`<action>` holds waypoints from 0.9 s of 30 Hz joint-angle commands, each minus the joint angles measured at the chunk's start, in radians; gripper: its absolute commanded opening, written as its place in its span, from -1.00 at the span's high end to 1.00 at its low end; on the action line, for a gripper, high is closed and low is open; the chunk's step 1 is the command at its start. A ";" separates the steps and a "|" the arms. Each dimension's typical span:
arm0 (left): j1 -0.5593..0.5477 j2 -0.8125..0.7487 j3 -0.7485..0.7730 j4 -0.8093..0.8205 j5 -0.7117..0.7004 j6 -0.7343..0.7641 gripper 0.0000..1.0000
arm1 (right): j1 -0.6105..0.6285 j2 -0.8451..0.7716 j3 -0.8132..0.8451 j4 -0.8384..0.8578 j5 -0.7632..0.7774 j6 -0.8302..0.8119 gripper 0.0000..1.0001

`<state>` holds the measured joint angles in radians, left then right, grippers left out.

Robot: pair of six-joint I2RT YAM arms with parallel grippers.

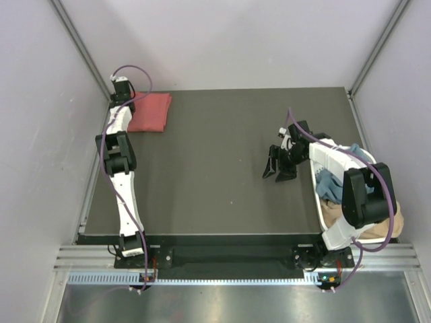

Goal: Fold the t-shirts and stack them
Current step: Neatly place the folded tshirt to the corner

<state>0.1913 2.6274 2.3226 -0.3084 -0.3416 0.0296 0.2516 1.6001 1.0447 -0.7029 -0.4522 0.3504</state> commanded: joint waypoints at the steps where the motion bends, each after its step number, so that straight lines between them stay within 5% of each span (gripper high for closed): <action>1: 0.016 0.008 0.047 0.112 -0.054 0.006 1.00 | 0.005 0.020 0.060 0.000 0.001 0.015 -0.22; 14: 0.033 0.002 0.020 0.127 -0.120 -0.014 0.97 | 0.008 0.052 0.089 0.003 -0.005 0.025 -0.23; 17: 0.034 -0.007 0.024 0.138 -0.146 -0.028 0.24 | 0.008 0.052 0.086 0.002 -0.008 0.027 -0.22; 19: 0.034 -0.021 0.034 0.132 -0.154 -0.057 -0.06 | 0.008 0.046 0.084 -0.001 -0.006 0.027 -0.22; 27: -0.004 -0.191 -0.054 0.072 -0.203 -0.097 -0.54 | 0.012 -0.026 0.066 -0.015 -0.002 0.030 -0.24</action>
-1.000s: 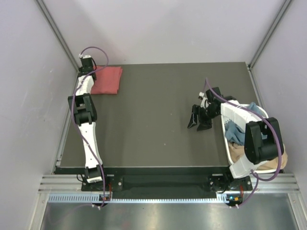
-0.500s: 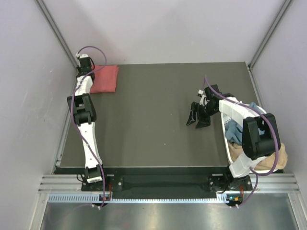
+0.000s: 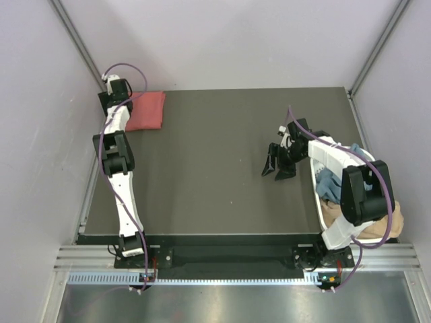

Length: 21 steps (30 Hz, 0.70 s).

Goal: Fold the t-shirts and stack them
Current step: Neatly place the folded tshirt to the corner

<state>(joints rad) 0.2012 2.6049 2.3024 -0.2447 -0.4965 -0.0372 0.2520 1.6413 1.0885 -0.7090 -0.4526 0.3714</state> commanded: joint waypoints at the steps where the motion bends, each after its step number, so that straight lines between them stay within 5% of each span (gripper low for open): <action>1: -0.020 -0.195 -0.049 -0.005 -0.053 -0.035 -0.55 | 0.010 -0.087 0.016 -0.010 -0.001 0.008 -0.24; 6: -0.075 -0.360 -0.129 -0.091 -0.080 -0.067 -0.60 | 0.013 -0.173 -0.048 -0.009 -0.003 -0.006 -0.25; 11: -0.108 -0.532 -0.266 -0.226 0.050 -0.220 -0.57 | 0.010 -0.265 -0.120 -0.021 0.005 -0.045 -0.26; 21: -0.396 -0.963 -0.791 -0.269 0.210 -0.412 -0.59 | 0.012 -0.468 -0.239 0.011 -0.055 -0.106 -0.32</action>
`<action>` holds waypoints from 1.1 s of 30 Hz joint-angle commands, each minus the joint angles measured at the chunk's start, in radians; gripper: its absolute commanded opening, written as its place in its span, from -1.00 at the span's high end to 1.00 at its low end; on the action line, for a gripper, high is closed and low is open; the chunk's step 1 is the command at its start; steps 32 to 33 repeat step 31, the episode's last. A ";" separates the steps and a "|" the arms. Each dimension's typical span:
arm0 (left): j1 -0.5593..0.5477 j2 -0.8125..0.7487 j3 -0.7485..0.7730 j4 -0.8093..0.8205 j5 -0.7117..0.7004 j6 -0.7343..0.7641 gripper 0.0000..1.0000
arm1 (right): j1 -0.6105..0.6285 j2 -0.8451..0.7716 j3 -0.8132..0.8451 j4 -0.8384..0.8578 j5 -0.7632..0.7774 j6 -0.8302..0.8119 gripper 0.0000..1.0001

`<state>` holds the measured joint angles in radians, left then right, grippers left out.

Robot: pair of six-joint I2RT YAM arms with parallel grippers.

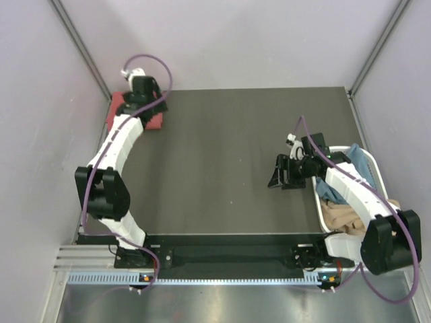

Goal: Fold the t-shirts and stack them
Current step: Neatly place the folded tshirt to the corner

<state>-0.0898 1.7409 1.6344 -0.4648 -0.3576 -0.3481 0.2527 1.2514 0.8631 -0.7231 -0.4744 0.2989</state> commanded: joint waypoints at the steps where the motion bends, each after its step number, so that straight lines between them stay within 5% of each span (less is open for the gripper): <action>1: -0.134 -0.130 -0.166 -0.046 0.084 -0.156 -0.60 | 0.010 -0.110 -0.022 0.031 -0.041 -0.035 -0.33; 7: -0.306 -0.409 -0.510 0.032 0.250 -0.337 -0.97 | 0.011 -0.201 -0.101 0.097 -0.033 -0.027 -0.45; 9: -0.353 -0.537 -0.646 0.093 0.282 -0.380 -0.98 | 0.011 -0.240 -0.122 0.158 -0.030 0.008 -0.99; 17: -0.386 -1.027 -1.039 0.265 0.460 -0.541 -0.98 | 0.036 -0.310 -0.312 0.517 -0.011 0.199 -0.99; 26: -0.386 -1.455 -1.490 0.626 0.601 -0.799 -0.98 | 0.109 -0.355 -0.504 0.749 0.140 0.224 -0.99; 33: -0.387 -1.596 -1.559 0.678 0.670 -0.877 -0.98 | 0.112 -0.533 -0.625 0.820 0.105 0.281 -0.99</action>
